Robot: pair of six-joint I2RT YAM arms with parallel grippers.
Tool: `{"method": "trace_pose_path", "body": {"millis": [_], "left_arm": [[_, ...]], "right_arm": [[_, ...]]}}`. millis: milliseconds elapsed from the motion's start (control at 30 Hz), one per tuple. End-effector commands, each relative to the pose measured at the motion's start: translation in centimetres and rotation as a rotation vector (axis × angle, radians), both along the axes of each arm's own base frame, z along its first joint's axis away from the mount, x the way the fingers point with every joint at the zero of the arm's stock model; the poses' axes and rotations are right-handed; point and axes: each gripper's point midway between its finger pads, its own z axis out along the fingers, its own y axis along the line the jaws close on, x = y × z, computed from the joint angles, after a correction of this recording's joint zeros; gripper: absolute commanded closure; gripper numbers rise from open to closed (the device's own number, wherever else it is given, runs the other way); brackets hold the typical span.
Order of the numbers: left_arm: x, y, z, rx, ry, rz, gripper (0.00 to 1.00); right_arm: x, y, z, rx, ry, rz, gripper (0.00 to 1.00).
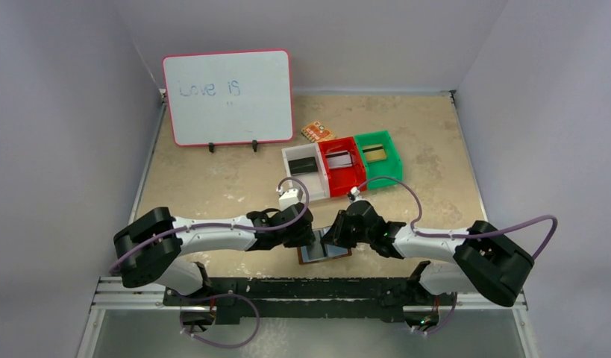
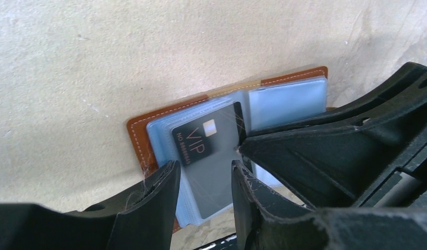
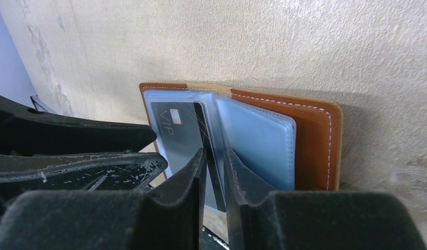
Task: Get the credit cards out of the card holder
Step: Remove the credit card from the card holder.
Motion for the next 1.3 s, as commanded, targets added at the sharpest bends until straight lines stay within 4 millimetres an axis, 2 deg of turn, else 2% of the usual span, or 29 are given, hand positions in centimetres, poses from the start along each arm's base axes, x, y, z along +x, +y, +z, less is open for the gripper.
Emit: {"method": "trace_pose_path", "body": {"millis": [0, 200, 333, 467, 767, 1033, 1267], "left_arm": [[0.3, 0.4, 1.0, 0.01, -0.032, 0.007, 0.59], [-0.1, -1.0, 0.3, -0.04, -0.005, -0.013, 0.59], [-0.2, -1.3, -0.2, -0.035, 0.003, -0.019, 0.68], [-0.3, -0.8, -0.9, -0.002, 0.01, -0.014, 0.76], [-0.7, 0.8, -2.6, 0.095, 0.013, -0.016, 0.81], [-0.6, 1.7, -3.3, 0.153, 0.001, -0.009, 0.89], [-0.6, 2.1, -3.9, 0.179, 0.002, -0.013, 0.96]], "right_arm": [[-0.6, -0.9, -1.3, -0.042, 0.034, -0.003, 0.79], [-0.5, -0.7, -1.3, -0.045, 0.034, 0.004, 0.79], [-0.5, -0.4, -1.1, -0.035, 0.03, 0.017, 0.81], [-0.5, 0.0, -0.5, -0.001, 0.019, 0.019, 0.84], [-0.1, 0.5, 1.3, 0.09, -0.017, 0.015, 0.99], [-0.2, -0.2, 1.6, 0.166, -0.015, -0.005, 1.0], [-0.2, -1.1, 1.0, 0.168, 0.002, -0.028, 1.0]]}}
